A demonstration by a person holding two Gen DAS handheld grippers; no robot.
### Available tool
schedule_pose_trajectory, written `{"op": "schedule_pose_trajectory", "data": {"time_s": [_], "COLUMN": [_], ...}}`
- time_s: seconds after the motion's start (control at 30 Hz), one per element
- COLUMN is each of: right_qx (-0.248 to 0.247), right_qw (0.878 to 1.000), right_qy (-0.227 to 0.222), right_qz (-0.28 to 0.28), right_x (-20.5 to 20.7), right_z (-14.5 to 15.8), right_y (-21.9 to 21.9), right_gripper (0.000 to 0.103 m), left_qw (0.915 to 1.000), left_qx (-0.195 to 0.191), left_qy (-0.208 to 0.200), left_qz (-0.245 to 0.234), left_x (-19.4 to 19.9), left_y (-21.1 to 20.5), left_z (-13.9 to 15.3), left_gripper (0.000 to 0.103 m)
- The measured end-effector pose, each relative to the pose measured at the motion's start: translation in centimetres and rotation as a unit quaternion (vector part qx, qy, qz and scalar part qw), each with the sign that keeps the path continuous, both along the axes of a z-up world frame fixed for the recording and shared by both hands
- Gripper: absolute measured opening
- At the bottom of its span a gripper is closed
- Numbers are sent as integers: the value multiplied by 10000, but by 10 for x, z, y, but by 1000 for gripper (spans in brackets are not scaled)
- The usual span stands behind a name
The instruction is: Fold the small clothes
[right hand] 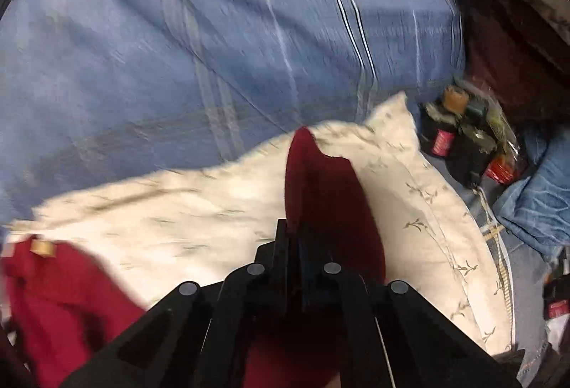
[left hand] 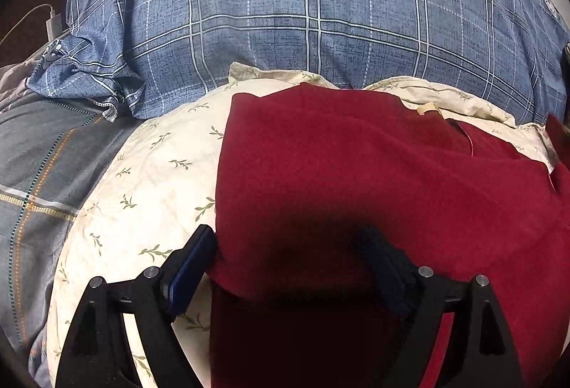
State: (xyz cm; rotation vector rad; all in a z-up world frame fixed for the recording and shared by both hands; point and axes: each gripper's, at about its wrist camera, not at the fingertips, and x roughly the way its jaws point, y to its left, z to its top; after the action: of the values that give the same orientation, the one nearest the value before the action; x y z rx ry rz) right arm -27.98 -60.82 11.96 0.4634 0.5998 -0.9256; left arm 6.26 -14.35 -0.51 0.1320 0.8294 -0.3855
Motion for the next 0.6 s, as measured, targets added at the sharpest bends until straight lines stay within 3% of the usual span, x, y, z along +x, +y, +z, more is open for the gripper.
{"op": "schedule_pose_trajectory", "data": {"time_s": [0.07,0.13,0.2,0.27,0.4,0.47,0.6], "right_qx": [142,19,19,290,580,815,1287], "right_qw": [9958,9870,9726,9495,8891,8670,8642], "right_qy": [-615,-831,-995,-1096,-891,-719,-121], "right_qz": [664,1373,2102,2927,4452,4863,4862], "right_x": [-5,1,13,34,86,118,189], "right_z": [27,52,71,79,81,69,23], "right_y": [27,63,100,136,206,230,234], "right_gripper": [3,3,3,3,4,4,4], "left_qw": [9999,9995,9986,9970,9940,9918,9882], "left_qx": [-112,-299,-504,-694,-898,-976,-1104], "left_qy": [8,-2,-30,-138,-391,-542,-603], "left_qz": [18,60,171,301,487,624,871], "left_x": [-1,-1,-1,-3,-10,-14,-16], "left_y": [5,13,24,37,58,72,90], "left_z": [4,10,17,25,38,44,48], "left_gripper": [83,83,83,83,83,83,83]}}
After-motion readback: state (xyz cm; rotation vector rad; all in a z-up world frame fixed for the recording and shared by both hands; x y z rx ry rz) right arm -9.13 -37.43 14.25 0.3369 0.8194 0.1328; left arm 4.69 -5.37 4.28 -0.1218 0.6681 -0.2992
